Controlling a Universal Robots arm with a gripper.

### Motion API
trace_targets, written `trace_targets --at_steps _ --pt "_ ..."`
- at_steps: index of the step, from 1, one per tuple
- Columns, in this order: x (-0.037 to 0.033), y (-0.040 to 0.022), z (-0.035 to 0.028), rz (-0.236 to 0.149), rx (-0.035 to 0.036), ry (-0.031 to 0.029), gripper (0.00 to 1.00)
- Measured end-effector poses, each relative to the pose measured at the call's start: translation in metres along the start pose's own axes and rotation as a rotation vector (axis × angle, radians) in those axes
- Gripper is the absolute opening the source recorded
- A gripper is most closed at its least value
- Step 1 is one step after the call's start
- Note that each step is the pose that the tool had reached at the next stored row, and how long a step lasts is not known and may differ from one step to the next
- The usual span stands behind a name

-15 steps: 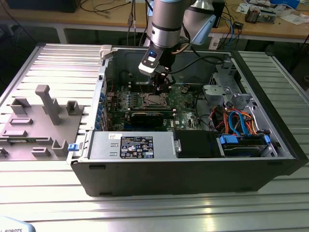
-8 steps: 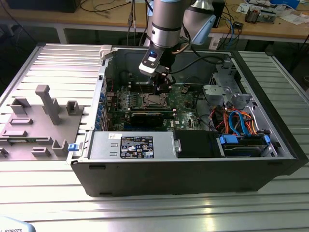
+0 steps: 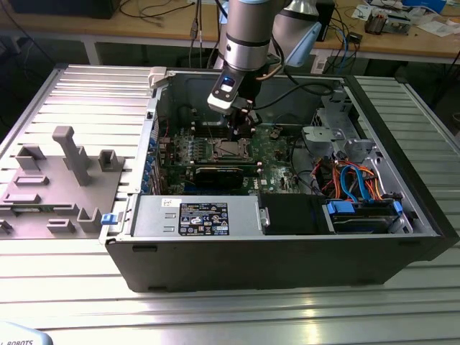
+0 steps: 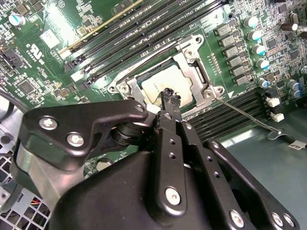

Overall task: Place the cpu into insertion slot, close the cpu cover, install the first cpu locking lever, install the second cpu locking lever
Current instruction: 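Install the first cpu locking lever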

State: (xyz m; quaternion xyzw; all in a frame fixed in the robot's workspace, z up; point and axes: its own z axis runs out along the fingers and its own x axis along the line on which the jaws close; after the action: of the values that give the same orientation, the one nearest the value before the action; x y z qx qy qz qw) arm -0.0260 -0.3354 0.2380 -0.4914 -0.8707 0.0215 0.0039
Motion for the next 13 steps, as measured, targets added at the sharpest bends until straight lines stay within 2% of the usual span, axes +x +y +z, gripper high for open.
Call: trace_targets --at_steps 13 --pt "0.0000 0.0000 0.0000 -0.025 -0.0003 -0.0010 0.11"
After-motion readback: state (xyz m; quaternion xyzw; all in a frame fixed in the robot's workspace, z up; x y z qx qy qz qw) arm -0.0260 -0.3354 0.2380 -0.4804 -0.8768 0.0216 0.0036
